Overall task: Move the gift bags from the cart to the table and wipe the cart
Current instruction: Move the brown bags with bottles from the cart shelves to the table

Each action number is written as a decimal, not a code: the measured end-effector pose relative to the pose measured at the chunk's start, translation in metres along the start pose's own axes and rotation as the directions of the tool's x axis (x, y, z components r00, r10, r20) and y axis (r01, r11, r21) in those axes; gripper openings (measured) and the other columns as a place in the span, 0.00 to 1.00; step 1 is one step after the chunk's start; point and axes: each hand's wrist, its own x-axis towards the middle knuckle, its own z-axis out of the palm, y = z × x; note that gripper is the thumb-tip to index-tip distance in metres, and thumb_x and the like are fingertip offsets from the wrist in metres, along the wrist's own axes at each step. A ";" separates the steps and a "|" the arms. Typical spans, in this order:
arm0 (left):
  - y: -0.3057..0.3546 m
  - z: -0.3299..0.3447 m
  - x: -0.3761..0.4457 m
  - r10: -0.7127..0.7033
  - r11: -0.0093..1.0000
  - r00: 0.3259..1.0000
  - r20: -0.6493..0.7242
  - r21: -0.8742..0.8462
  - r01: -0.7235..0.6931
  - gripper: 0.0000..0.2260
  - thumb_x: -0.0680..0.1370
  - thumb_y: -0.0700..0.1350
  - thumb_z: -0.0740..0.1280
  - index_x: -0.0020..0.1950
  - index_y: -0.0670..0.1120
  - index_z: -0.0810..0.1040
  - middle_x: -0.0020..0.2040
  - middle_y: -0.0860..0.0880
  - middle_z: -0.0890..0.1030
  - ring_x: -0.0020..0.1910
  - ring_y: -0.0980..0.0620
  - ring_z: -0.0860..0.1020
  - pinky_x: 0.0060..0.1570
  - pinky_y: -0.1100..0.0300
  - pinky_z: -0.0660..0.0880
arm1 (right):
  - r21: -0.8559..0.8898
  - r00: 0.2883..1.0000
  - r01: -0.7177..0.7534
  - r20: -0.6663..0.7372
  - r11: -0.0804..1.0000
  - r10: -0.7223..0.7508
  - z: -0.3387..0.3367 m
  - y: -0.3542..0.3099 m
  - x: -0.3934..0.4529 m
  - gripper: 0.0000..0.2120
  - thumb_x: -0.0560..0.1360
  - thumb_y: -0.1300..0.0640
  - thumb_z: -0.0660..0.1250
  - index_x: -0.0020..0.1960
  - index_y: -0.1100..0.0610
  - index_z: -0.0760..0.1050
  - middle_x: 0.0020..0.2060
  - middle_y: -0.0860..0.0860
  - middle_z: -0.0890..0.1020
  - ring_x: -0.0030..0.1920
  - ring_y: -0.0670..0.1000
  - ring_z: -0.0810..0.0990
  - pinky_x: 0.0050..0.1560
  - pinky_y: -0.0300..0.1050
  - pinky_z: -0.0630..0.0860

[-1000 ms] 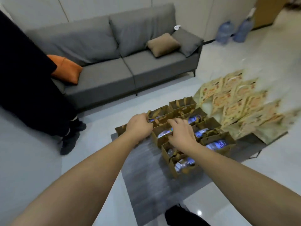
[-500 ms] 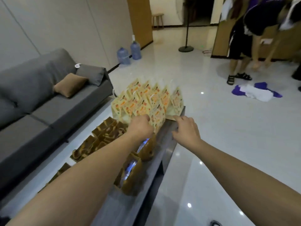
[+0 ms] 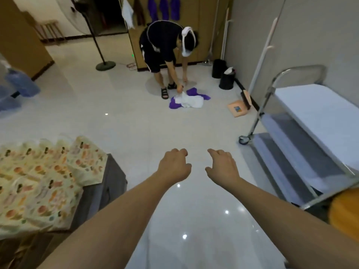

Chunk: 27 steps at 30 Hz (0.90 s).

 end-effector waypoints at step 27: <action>0.251 0.106 0.355 0.573 0.730 0.616 0.541 0.005 -0.683 0.23 0.80 0.47 0.65 0.75 0.46 0.69 0.70 0.42 0.74 0.67 0.42 0.74 0.60 0.55 0.72 | 0.247 0.486 -0.845 -0.014 0.474 0.874 -0.034 0.220 0.121 0.31 0.78 0.52 0.67 0.78 0.53 0.61 0.67 0.56 0.73 0.67 0.58 0.71 0.66 0.52 0.71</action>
